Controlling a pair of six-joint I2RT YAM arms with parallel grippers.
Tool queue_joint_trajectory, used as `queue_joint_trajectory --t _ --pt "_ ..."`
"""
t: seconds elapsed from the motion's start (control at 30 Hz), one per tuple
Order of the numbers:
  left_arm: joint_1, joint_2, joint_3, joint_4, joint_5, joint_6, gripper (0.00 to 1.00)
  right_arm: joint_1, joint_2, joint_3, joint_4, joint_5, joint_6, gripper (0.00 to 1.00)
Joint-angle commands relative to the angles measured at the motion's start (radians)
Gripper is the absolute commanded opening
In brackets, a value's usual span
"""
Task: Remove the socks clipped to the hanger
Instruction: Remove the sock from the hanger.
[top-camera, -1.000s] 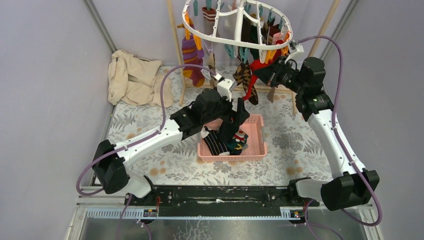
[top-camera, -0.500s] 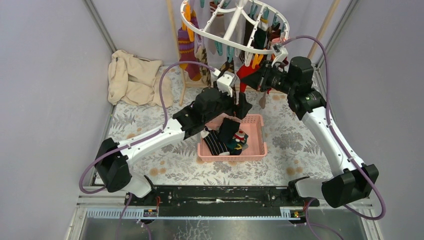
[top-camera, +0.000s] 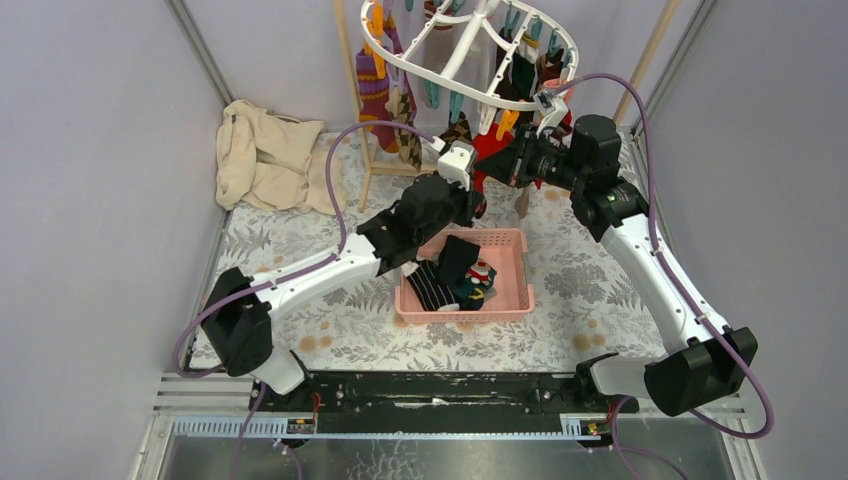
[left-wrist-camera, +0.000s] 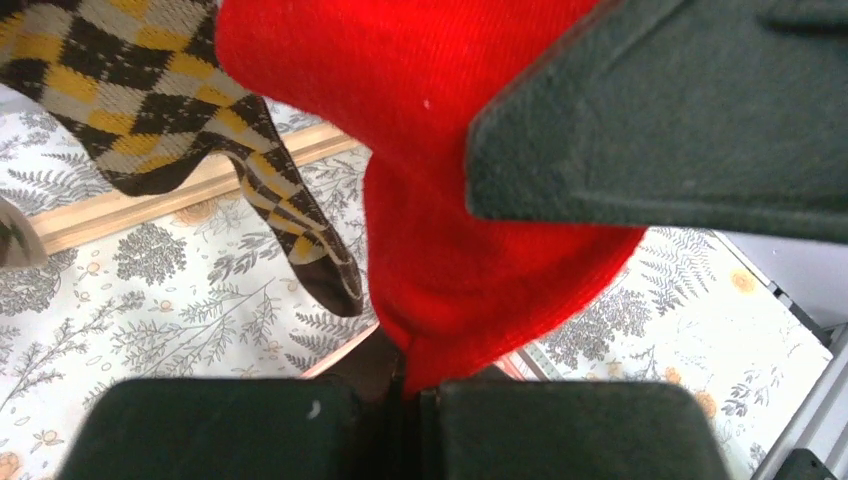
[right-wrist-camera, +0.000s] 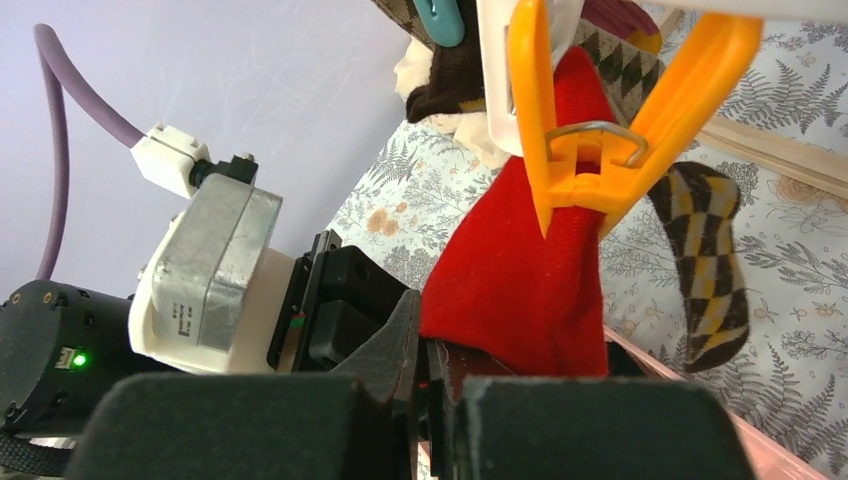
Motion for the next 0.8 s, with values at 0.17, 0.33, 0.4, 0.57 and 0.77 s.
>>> queue_joint_trajectory --t 0.17,0.33,0.4,0.57,0.77 --pt "0.015 -0.027 0.037 0.011 -0.053 -0.008 0.00 0.008 -0.031 -0.003 -0.033 0.003 -0.033 0.42" --pt "0.091 -0.034 0.032 -0.008 0.032 -0.046 0.00 -0.005 -0.056 -0.027 -0.126 0.157 -0.096 0.60" --pt "0.120 -0.038 0.031 -0.017 0.055 -0.056 0.00 -0.031 -0.064 -0.034 -0.134 0.162 -0.094 0.61" --pt "0.164 -0.058 0.036 -0.045 0.084 -0.059 0.00 -0.120 -0.103 -0.060 -0.153 0.202 -0.083 0.66" --pt "0.196 -0.089 0.031 -0.076 0.105 -0.069 0.00 -0.198 -0.134 -0.105 -0.165 0.278 -0.076 0.66"
